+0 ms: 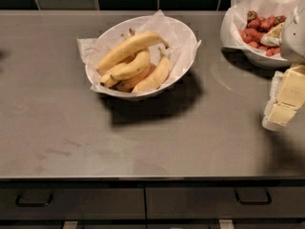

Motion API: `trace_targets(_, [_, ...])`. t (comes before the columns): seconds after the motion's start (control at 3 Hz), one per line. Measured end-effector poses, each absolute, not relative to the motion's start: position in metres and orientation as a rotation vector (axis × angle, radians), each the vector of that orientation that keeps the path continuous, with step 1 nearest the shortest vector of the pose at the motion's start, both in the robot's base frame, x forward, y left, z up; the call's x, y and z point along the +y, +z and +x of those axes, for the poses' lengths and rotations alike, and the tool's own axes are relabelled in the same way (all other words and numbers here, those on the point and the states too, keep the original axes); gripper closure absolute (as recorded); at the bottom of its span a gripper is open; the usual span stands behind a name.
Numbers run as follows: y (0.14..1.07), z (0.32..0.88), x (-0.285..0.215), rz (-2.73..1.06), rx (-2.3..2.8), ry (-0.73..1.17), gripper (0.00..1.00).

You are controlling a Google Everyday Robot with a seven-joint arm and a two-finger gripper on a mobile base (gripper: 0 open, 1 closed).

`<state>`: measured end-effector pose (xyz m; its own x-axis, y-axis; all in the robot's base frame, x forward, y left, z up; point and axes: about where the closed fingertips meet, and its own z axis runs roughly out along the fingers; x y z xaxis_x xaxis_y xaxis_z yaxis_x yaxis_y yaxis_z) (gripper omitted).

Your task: Pick banana from white bowl

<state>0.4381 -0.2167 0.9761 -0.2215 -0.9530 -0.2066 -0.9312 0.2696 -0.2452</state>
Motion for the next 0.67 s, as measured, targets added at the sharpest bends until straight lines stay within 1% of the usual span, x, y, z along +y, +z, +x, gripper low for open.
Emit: trace_targets(0.67, [0.9801, 0.4422, -0.2130, -1.724, 2.197, -0.080, 0.00])
